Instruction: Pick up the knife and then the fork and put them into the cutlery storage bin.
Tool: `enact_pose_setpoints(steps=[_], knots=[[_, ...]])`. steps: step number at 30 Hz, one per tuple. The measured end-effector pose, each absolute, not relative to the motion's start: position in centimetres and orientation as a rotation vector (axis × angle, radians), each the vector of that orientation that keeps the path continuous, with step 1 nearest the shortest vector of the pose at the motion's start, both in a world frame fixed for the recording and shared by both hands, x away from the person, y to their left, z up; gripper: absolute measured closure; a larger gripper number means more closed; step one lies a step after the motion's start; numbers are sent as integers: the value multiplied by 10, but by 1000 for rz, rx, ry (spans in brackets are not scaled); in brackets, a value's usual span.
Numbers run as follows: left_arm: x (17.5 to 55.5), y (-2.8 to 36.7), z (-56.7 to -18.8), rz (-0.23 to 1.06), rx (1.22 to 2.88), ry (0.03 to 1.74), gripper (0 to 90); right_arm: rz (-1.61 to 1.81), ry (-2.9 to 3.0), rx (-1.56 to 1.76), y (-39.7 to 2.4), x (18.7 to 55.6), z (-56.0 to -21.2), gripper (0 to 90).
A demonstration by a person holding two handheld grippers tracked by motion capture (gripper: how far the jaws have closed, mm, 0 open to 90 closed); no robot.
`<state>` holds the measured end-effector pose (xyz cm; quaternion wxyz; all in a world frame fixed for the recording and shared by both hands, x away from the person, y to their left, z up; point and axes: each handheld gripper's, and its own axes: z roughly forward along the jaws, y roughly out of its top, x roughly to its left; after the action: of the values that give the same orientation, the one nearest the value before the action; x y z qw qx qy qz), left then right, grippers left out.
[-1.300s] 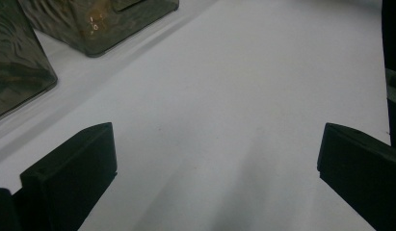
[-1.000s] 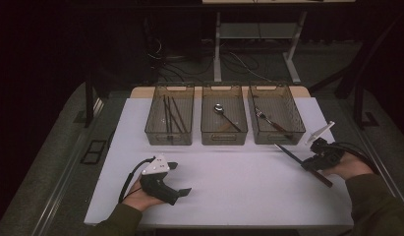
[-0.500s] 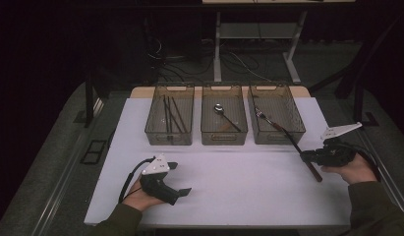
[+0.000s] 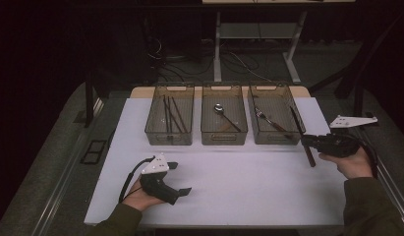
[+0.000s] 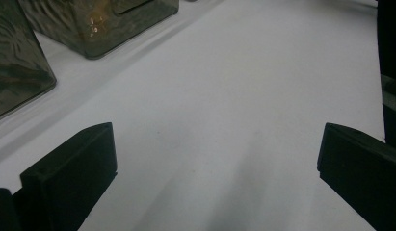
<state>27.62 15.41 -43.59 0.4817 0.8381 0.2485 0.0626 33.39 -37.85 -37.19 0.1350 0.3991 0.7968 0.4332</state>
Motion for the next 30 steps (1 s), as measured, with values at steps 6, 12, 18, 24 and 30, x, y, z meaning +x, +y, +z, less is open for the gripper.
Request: enact_pose_setpoints(steps=[6, 12, 18, 24, 30], knots=[[276, 154, -436, 150, 2042, 603, 0, 1274, 2228, 1159, -371, 340, -360, 772], [277, 154, -437, 147, 2039, 607, 0, 1289, 2162, 1175, -359, 353, -344, 771], [277, 154, -436, 146, 2039, 608, 0, 1267, 2115, 1195, -353, 371, -331, 772], [277, 155, -436, 149, 2036, 608, 0, 1245, 2086, 1216, -345, 394, -322, 771], [277, 155, -435, 151, 2033, 610, 0, 1213, 2069, 1236, -337, 414, -320, 772]])
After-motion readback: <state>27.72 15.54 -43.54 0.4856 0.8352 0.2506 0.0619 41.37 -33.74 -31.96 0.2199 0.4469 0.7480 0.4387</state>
